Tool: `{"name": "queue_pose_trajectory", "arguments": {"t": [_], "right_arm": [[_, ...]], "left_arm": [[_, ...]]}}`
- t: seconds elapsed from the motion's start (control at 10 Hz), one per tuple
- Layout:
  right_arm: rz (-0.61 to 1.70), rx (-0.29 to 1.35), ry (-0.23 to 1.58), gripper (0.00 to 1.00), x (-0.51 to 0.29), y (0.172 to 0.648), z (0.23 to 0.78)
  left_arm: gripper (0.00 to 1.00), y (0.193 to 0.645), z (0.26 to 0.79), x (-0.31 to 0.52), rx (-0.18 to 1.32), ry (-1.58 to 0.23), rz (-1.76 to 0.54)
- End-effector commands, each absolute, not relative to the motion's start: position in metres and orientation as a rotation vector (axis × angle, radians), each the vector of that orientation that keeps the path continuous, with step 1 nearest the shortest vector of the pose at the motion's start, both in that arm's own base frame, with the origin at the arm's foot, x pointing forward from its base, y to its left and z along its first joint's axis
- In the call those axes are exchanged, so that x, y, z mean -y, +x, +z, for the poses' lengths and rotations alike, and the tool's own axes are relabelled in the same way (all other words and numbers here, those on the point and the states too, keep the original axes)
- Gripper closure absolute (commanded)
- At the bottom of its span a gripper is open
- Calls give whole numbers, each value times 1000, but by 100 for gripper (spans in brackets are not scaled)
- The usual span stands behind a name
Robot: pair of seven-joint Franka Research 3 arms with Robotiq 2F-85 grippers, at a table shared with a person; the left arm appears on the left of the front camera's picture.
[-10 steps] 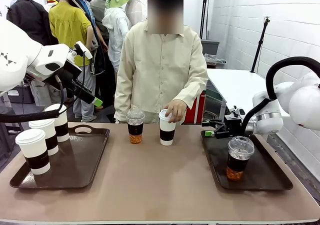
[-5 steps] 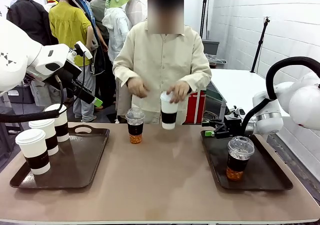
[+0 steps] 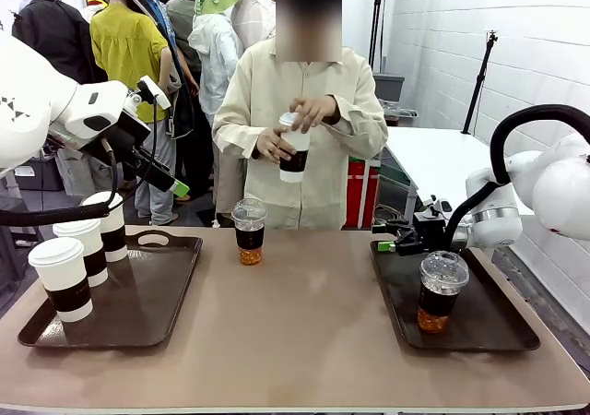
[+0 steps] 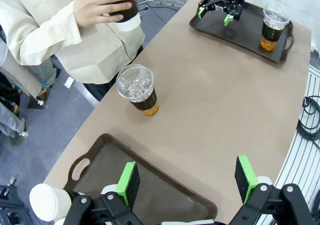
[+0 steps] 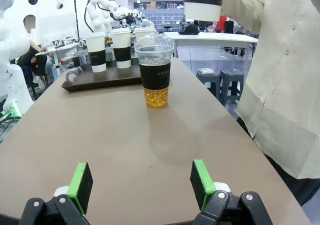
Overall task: Distribute the coffee onto the tray.
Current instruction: Pick up another iced Americano from the middle of the table and place it on the right Handle tray.
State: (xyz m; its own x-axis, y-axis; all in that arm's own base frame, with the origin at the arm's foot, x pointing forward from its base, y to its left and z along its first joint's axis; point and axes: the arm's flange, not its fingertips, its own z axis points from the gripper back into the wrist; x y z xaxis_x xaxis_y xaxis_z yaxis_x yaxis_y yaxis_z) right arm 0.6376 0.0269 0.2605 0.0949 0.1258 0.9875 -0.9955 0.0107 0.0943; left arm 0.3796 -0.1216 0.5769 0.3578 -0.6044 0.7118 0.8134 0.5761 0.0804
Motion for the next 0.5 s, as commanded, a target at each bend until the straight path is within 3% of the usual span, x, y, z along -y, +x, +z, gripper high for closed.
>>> {"name": "queue_pose_trajectory", "arguments": {"t": [0.0,0.4], "right_arm": [[1193,1049,1156,0,-28,638,260],[1193,1049,1156,0,-27,638,260]], "left_arm": [[0,380,576,121,770,-315,-932],[0,380,576,121,770,-315,-932]]}}
